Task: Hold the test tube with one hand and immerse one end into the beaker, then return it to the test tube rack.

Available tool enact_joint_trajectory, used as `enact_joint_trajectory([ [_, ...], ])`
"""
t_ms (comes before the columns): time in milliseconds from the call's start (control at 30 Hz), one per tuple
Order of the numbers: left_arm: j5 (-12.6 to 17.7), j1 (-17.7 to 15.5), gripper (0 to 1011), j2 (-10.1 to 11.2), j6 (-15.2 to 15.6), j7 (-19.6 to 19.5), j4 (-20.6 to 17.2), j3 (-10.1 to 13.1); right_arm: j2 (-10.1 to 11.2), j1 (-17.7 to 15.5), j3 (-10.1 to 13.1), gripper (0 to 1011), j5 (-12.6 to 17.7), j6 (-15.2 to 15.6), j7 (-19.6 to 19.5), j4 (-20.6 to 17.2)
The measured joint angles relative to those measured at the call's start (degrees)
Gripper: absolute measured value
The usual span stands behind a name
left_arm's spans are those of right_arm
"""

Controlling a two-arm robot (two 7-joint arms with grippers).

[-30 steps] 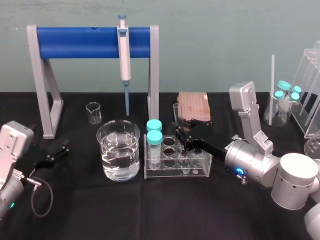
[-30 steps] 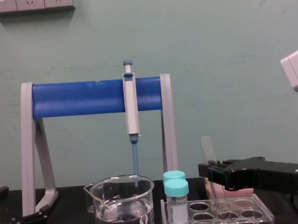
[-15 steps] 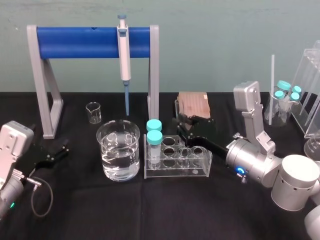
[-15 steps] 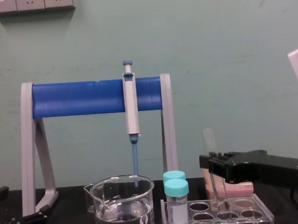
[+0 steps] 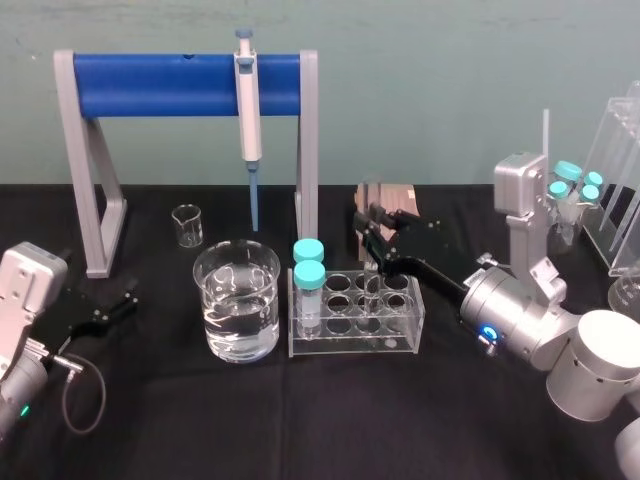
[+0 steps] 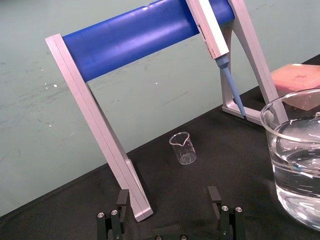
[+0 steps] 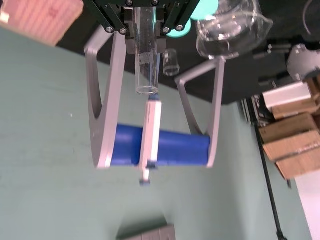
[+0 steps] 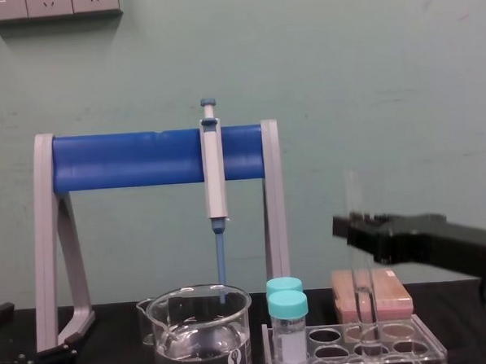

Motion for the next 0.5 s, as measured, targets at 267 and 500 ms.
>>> enact_joint_trajectory([
  [267,0.0,0.0,1000,0.0,0.0,0.0,0.0,0.0,0.0,0.0,2.4,225,3.2,-1.2,1.0,-4.2],
  [500,0.0,0.0,1000,0.0,0.0,0.0,0.0,0.0,0.7,1.0,4.4,225,4.6,-2.2,0.4,-7.0],
])
